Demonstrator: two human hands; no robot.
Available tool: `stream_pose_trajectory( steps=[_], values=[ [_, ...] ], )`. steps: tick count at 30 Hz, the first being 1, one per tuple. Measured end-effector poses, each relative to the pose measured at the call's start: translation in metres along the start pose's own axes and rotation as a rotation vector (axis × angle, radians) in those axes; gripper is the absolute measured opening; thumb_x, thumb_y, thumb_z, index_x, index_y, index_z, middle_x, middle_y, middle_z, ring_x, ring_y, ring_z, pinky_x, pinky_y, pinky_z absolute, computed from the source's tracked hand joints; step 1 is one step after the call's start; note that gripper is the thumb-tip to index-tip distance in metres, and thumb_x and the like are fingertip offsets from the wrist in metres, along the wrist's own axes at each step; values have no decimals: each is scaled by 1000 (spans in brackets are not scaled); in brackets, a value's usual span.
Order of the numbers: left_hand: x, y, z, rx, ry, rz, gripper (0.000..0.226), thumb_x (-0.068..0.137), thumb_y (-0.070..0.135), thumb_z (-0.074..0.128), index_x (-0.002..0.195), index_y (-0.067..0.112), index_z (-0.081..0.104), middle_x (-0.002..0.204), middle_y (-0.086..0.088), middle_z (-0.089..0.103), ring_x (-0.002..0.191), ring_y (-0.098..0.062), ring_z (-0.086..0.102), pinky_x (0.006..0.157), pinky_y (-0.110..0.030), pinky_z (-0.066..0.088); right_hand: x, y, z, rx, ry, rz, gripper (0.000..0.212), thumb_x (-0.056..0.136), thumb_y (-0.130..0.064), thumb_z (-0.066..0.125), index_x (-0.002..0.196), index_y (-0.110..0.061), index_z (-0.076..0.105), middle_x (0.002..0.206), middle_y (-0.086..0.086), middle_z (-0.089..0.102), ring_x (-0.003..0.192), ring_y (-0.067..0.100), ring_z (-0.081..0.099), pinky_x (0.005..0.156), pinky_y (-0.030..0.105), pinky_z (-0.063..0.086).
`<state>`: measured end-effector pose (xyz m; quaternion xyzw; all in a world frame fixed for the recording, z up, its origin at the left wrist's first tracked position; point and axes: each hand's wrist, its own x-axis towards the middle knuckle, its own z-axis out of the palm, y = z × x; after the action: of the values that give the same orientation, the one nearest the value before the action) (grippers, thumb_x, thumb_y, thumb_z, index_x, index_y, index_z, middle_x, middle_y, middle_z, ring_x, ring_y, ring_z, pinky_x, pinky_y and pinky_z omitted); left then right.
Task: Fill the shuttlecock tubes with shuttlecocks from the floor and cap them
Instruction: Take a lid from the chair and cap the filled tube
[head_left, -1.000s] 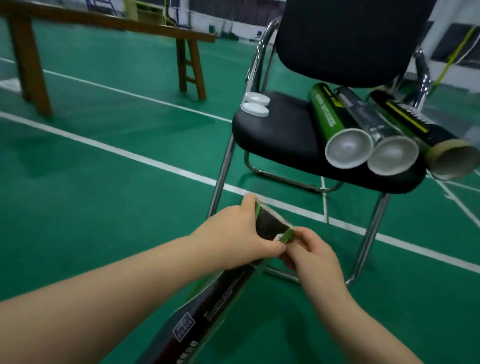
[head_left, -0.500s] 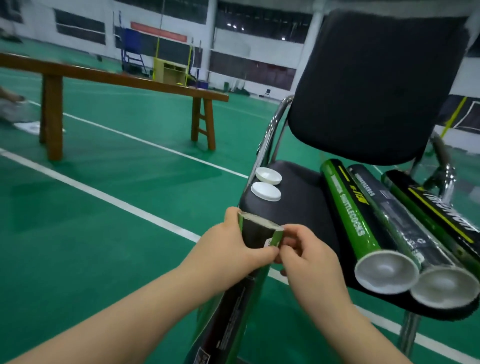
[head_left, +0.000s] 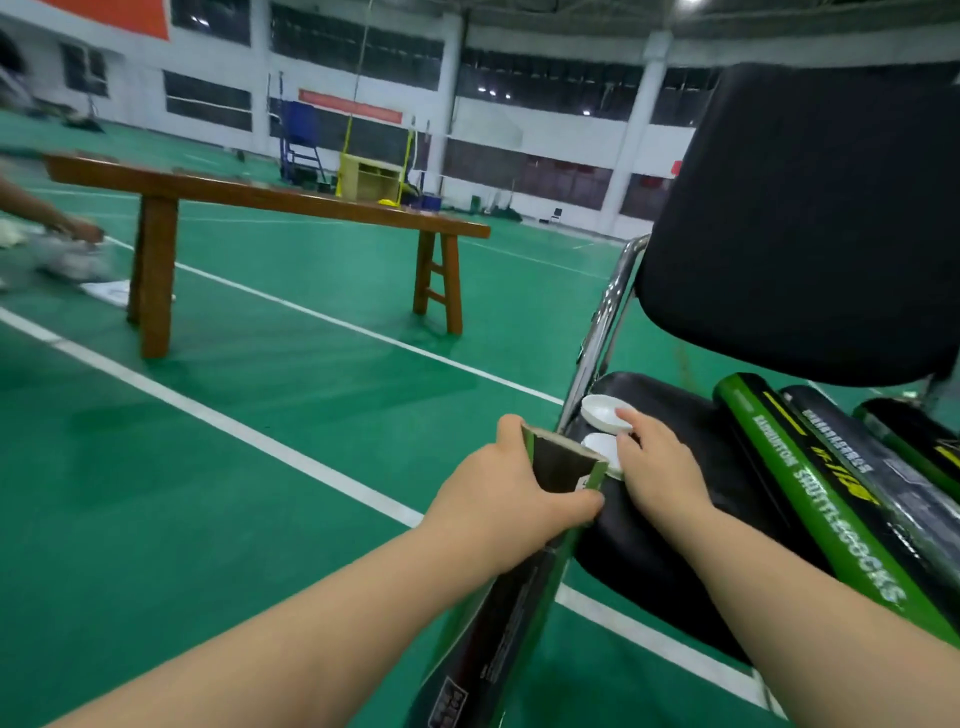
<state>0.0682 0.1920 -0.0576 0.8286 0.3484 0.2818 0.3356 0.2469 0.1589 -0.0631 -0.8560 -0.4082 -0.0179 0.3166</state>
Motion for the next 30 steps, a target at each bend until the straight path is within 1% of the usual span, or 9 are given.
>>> stream_pose_trajectory(
  steps=[4, 7, 10, 12, 17, 19, 21, 25, 30],
  values=[
    [3, -8, -4, 27, -4, 1, 60, 73, 55, 67, 110, 22, 32, 98, 3, 59, 90, -20, 58, 79, -32, 49, 0, -2, 1, -59, -26, 8, 35, 96, -28, 33, 126, -33, 51, 135, 3, 51, 123, 31, 43, 100, 46, 35],
    [1, -8, -8, 29, 5, 15, 63, 73, 54, 66, 114, 22, 31, 98, 4, 58, 90, -19, 58, 80, -33, 50, -4, -6, -1, -64, -8, 30, 31, 96, -28, 33, 123, -29, 49, 127, 10, 54, 117, 33, 45, 94, 45, 35],
    [-2, -7, -14, 34, 15, 10, 65, 73, 55, 66, 118, 21, 32, 99, 3, 60, 90, -20, 59, 80, -34, 52, -9, -11, -3, -82, 21, 20, 21, 94, -22, 33, 107, -25, 50, 114, 12, 56, 103, 34, 44, 83, 43, 36],
    [-6, -8, -17, 40, 10, -1, 65, 73, 55, 66, 117, 21, 33, 98, 2, 61, 88, -20, 61, 79, -35, 52, -11, -12, -4, -126, 22, 8, 23, 92, -18, 33, 101, -24, 53, 111, 13, 57, 97, 34, 43, 78, 41, 35],
    [-17, -9, -27, 81, 9, -5, 63, 73, 56, 65, 115, 22, 32, 95, 3, 59, 88, -20, 60, 80, -35, 52, -13, -12, -7, -136, 60, 6, 34, 92, -13, 34, 107, -17, 64, 120, 16, 59, 106, 38, 48, 89, 39, 38],
    [-21, -10, -31, 79, 9, 4, 63, 72, 56, 66, 114, 23, 33, 93, 4, 60, 86, -19, 61, 79, -36, 54, -15, -11, -8, -151, 74, 5, 34, 93, -12, 33, 103, -13, 65, 117, 17, 61, 104, 38, 51, 87, 38, 38],
    [-25, -10, -34, 83, 14, 13, 62, 72, 56, 65, 114, 24, 33, 91, 6, 60, 84, -17, 61, 77, -34, 54, -20, -9, -12, -141, 105, 39, 31, 94, -11, 32, 103, -10, 62, 115, 19, 61, 103, 37, 52, 82, 37, 39],
    [-37, -6, -39, 97, 31, 35, 62, 72, 58, 64, 114, 24, 33, 92, 8, 58, 85, -16, 59, 75, -32, 51, -37, -6, -19, -120, 139, 139, 37, 89, -2, 38, 122, -9, 52, 121, 17, 55, 112, 36, 49, 88, 35, 41],
    [-51, 2, -36, 103, 10, 37, 60, 72, 57, 65, 111, 23, 33, 87, 10, 57, 83, -16, 59, 73, -32, 51, -54, 1, -27, -188, 158, 180, 38, 92, -2, 37, 128, -8, 48, 125, 18, 49, 115, 37, 44, 91, 38, 39]
  ],
)
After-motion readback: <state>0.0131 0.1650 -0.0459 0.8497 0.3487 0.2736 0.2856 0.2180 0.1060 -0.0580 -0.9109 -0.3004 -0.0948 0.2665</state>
